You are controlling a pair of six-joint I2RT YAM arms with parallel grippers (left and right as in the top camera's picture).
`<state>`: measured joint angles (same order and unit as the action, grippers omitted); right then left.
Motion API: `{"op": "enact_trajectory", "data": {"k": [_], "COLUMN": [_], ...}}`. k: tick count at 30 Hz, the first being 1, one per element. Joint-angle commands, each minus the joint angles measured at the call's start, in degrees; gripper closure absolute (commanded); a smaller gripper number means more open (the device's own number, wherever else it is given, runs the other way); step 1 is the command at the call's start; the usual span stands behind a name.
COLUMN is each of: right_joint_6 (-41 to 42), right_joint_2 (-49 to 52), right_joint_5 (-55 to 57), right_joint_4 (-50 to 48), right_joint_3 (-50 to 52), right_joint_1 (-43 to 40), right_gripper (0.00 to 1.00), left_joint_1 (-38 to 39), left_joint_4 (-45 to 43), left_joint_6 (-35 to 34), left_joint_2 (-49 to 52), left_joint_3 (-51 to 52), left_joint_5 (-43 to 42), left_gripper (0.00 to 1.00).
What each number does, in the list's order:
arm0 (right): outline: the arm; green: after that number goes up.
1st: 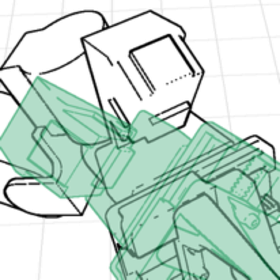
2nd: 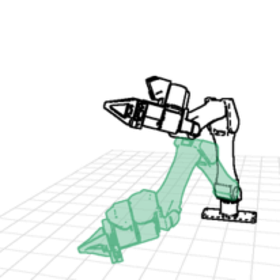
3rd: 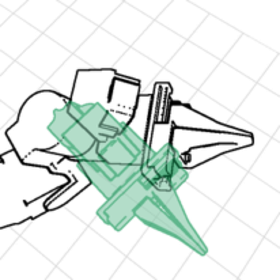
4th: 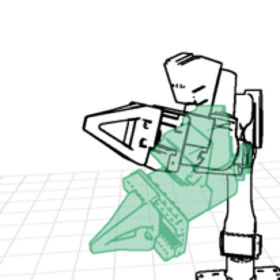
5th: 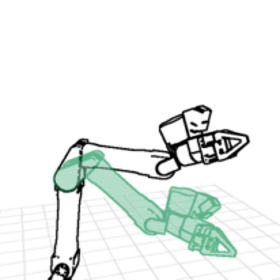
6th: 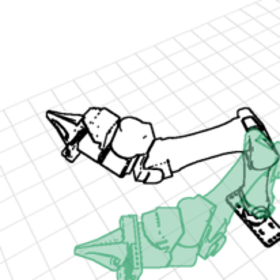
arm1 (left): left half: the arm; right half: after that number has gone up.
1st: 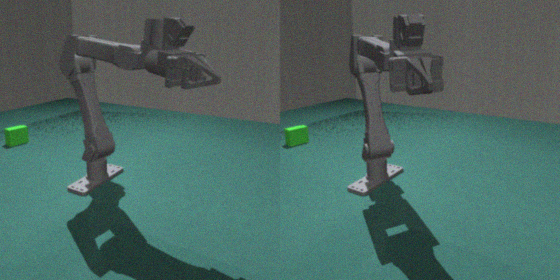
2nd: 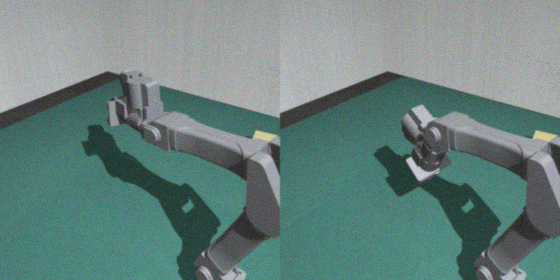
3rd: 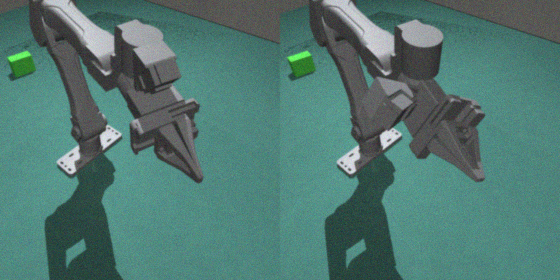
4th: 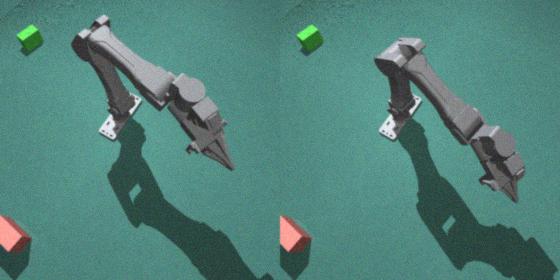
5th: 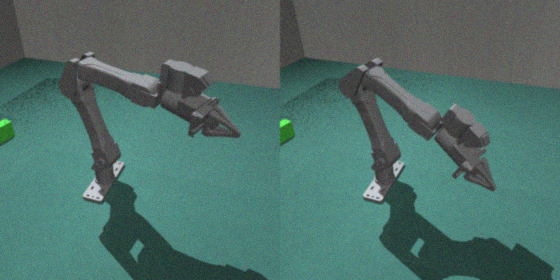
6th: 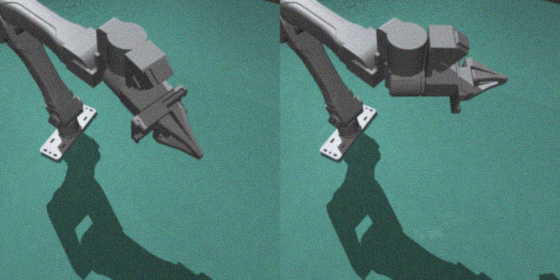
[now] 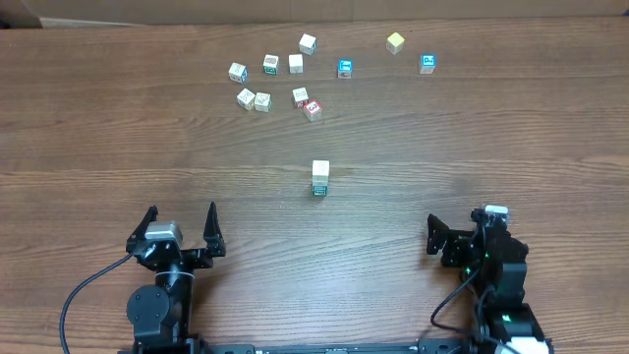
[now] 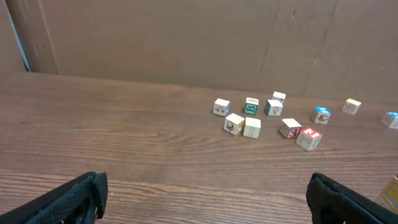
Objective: Form a tower
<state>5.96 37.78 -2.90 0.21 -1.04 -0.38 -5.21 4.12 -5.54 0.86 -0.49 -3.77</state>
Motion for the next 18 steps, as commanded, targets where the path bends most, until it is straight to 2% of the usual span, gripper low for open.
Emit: {"op": "enact_trajectory", "data": {"k": [1, 3, 9, 18], "right_joint_6": [-0.3, -3.5, -6.3, -6.9], "right_joint_2": [-8.2, -11.5, -18.8, -29.3], "right_joint_5": [3.9, 3.6, 2.8, 2.1], "right_joint_4": [5.2, 4.7, 4.8, 4.9], "right_joint_3": [0.6, 0.6, 0.6, 0.6], "right_joint_1": [2.2, 2.8, 3.0, 3.1], "right_gripper": [0.0, 0.0, 0.0, 0.0], "left_joint_1": [0.4, 0.4, 0.4, 0.4], "left_joint_4": [0.2, 0.2, 0.2, 0.2], "left_joint_6": [1.3, 1.3, 1.3, 1.3], "left_joint_2": [-0.6, -0.6, -0.6, -0.6], "left_joint_3": [0.2, 0.2, 0.2, 0.2], "left_joint_5": [0.6, 0.6, 0.6, 0.6], "left_gripper": [0.01, 0.01, 0.01, 0.01]}}
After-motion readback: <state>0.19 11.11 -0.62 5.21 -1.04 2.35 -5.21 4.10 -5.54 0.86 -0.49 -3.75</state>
